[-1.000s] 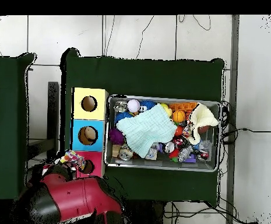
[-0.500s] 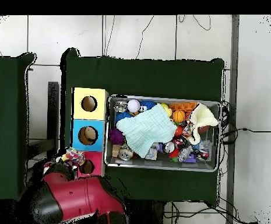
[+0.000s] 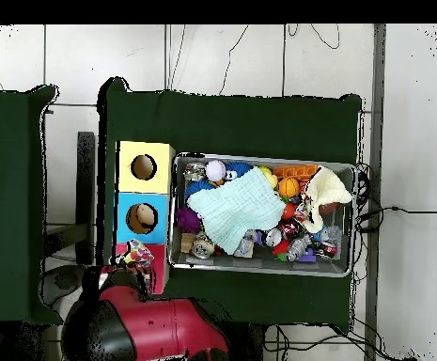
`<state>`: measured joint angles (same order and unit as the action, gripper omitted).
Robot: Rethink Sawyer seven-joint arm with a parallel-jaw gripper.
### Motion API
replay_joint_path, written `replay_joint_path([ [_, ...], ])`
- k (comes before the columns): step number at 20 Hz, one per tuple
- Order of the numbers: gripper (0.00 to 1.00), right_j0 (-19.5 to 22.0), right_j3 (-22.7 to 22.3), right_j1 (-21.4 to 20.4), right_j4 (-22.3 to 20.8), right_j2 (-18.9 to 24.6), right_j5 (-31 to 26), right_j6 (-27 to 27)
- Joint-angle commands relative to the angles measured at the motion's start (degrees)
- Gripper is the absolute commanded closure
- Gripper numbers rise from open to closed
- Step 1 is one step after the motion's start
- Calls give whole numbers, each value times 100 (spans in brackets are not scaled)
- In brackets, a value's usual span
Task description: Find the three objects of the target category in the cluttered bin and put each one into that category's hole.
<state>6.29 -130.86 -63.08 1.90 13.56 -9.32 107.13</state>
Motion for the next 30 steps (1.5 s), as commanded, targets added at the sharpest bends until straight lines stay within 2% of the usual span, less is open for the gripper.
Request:
replay_joint_path([
  [1,100,324,-746,425,64,591,387,1035],
  [3,100,230,-774,377,117,549,327,1067],
  [7,100,8,-947,11,394,415,-117,1203],
  [14,100,-573,-921,-356,698,40,-700,1314],
  [17,100,-714,-1036,-465,835,-12,-683,1366],
  [20,100,-723,-1100,-306,863,-7,-406,1324],
  [25,100,-967,-909,-519,842,-396,-829,1230],
  [30,100,-1048,-758,-570,602,-764,-968,1044],
])
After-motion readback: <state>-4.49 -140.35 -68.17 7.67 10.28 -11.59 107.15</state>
